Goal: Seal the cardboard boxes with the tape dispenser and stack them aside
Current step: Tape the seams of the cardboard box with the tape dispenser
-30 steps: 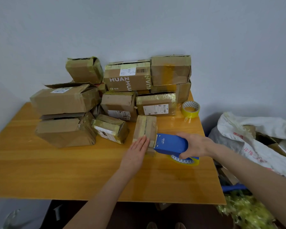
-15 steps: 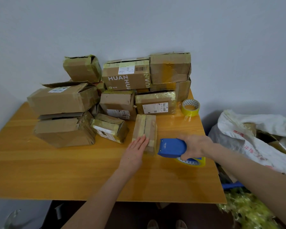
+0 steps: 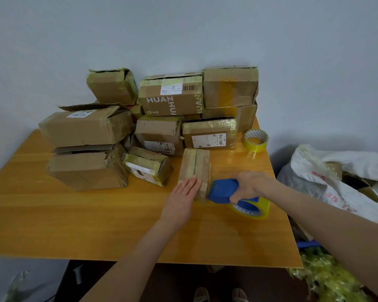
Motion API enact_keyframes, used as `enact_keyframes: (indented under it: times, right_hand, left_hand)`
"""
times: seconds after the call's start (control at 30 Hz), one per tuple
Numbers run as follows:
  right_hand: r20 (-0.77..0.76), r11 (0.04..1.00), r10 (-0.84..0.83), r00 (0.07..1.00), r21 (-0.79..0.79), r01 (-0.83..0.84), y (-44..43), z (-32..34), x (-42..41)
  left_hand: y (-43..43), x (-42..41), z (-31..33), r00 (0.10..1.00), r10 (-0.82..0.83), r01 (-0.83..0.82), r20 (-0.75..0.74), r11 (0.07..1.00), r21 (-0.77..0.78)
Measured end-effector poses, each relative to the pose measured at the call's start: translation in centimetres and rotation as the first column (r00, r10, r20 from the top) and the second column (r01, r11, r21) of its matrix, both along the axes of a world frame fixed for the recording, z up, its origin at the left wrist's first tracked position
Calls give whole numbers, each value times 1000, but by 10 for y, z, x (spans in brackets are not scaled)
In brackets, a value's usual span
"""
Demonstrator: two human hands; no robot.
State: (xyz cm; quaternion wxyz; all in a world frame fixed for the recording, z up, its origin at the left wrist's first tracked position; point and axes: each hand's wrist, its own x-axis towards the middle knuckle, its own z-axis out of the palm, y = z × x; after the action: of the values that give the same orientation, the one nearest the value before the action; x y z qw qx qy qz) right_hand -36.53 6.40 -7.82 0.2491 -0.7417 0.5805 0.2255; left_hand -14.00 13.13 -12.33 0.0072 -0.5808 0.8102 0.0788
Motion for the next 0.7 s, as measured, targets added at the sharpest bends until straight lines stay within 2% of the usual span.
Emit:
enact_keyframes:
  times: [0.1,0.2,0.3,0.33,0.37,0.43,0.53,0.6,0.7]
  right_hand:
    - [-56,1000,29,998,2,-29,0,-2,-2]
    - [143,987,-154,978,58,147,-5,3,-13]
    - [294,956,-282,913,-1,295,-9,4,-15]
    - [368,927,-352,861,7,376,-8,1,-15]
    - [455,878,-446,770,55,476,-7,-4,-14]
    - [579,739,-624,525,218,637,-1,-14,-13]
    - [580,539,-779,237,427,726,9,-33,-10]
    - [530,440,-838,128,520,732,15,-45,-7]
    - [464,348,-885,47,590,728,18,-55,-6]
  left_hand:
    - [-1,1,2,1000,-1,1,3,1000,6]
    - [0,-1,1,1000,1,-1,-3,1000,9]
    - [-1,-2,2,1000,17,-17,4,1000,18]
    - [-2,-2,3,1000,22,-22,6,1000,21]
    - [-2,-3,3,1000,26,-27,11,999,23]
    - [0,-6,3,999,37,-37,29,999,22]
    - [1,-13,2,997,68,-69,33,998,5]
    - [2,-17,0,996,87,-87,30,996,-1]
    - [3,-17,-3,996,85,-85,20,996,-7]
